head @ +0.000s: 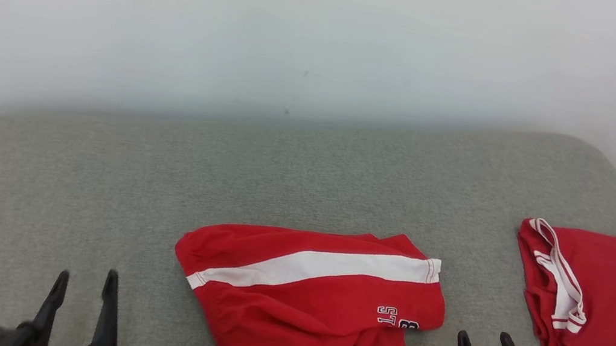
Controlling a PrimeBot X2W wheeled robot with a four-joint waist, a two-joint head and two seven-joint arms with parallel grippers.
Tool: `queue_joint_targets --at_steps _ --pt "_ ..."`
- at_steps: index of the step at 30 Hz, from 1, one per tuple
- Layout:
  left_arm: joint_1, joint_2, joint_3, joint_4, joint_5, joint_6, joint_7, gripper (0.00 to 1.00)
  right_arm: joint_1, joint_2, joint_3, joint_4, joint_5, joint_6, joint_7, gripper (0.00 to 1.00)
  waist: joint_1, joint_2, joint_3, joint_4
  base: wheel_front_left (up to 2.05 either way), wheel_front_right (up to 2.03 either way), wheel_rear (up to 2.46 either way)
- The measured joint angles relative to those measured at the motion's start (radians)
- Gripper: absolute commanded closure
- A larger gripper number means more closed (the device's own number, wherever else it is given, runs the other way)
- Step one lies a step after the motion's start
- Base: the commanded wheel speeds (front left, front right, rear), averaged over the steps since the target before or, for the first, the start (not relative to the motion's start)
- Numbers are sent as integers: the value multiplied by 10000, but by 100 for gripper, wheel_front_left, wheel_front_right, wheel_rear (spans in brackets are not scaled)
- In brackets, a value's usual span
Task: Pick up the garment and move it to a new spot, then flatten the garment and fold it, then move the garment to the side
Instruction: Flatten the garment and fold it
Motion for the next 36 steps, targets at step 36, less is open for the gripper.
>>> queue_joint_targets --at_steps 36 --pt "1840 -1670 2460 405 3365 -2151 0 0 409 79 -688 140 -276 0 251 0 1 0 -487 858 0 0 0"
